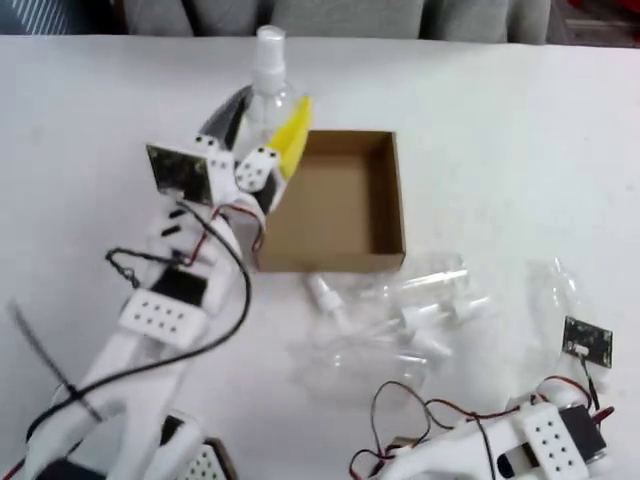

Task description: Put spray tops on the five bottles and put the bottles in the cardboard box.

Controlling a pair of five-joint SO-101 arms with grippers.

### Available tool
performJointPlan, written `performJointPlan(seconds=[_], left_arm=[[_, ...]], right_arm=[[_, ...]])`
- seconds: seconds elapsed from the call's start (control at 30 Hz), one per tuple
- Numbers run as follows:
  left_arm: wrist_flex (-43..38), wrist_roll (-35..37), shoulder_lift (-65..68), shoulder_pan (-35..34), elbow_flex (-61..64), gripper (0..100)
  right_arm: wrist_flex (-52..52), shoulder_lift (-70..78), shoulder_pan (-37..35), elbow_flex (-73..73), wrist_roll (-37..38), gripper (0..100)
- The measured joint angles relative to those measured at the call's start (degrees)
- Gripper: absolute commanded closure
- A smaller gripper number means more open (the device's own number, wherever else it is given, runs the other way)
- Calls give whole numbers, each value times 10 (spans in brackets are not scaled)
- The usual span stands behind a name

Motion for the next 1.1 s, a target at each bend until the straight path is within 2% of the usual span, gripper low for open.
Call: performJointPlan(seconds=[0.17, 0.43, 0.77, 1.1], left_arm=[[-87, 0, 109, -18, -15, 979], [-144, 0, 291, -27, -80, 979], [-320, 0, 505, -40, -165, 979], [-356, 3, 651, -45, -261, 979]], right_arm=[[4, -38, 0, 11, 0, 981], [4, -64, -6, 20, 1, 981], [4, -65, -11, 20, 3, 981], [4, -65, -11, 20, 4, 981]])
